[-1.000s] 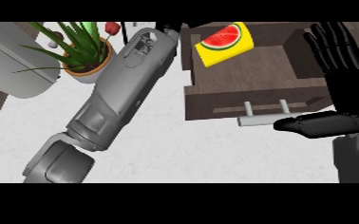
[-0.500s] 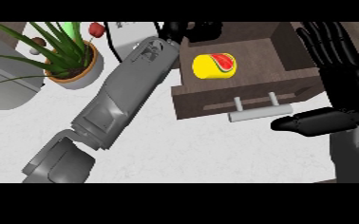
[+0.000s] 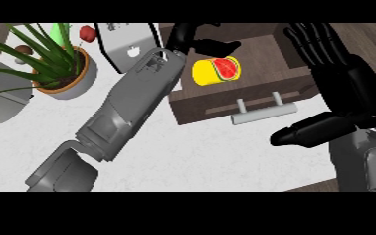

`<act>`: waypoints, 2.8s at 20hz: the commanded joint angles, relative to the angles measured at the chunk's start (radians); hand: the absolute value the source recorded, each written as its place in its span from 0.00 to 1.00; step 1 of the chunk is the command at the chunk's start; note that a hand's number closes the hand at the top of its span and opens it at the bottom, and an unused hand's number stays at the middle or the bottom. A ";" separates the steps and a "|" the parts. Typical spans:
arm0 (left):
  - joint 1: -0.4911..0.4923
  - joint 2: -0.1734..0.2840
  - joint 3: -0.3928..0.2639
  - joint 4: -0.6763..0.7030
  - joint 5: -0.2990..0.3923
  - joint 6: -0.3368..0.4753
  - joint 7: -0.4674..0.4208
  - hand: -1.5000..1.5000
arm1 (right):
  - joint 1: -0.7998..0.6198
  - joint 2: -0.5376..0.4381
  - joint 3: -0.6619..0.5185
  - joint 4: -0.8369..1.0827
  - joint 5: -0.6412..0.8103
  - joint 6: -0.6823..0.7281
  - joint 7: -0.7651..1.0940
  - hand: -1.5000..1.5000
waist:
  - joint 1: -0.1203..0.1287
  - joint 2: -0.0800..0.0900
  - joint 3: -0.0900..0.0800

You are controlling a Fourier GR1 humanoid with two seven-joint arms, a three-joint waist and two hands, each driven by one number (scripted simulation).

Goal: Pick up the cup, place it into the drawer and close the drawer

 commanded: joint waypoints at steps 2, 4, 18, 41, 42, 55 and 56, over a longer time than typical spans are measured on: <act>0.038 0.000 0.022 -0.060 0.101 -0.047 -0.105 0.00 | -0.024 0.013 0.088 0.004 -0.066 0.109 0.006 1.00 | -0.004 0.005 -0.002; 0.009 0.000 0.052 -0.081 0.155 -0.037 -0.103 0.00 | 0.003 0.005 0.126 -0.010 -0.129 0.190 0.020 1.00 | -0.011 -0.004 -0.001; 0.048 0.000 0.057 -0.069 0.275 0.055 -0.237 0.00 | 0.089 -0.224 0.298 -0.049 0.320 0.280 0.080 0.00 | 0.130 -0.040 -0.001; 0.327 0.135 0.089 -0.319 0.282 -0.141 -0.260 0.00 | -0.334 -0.092 0.253 1.140 0.702 -0.113 -0.426 1.00 | 0.319 -0.027 0.003; 0.314 0.137 0.100 -0.317 0.294 -0.146 -0.244 0.00 | -0.350 -0.131 0.222 1.154 0.688 -0.121 -0.475 1.00 | 0.313 -0.022 0.004; 0.435 0.192 0.066 -0.414 0.291 -0.239 -0.227 0.00 | -0.552 -0.243 0.057 1.293 0.592 -0.117 -0.422 1.00 | 0.392 -0.008 0.003; 0.417 0.192 0.073 -0.409 0.293 -0.232 -0.225 0.00 | -0.567 -0.235 0.052 1.286 0.583 -0.112 -0.410 1.00 | 0.395 -0.001 0.002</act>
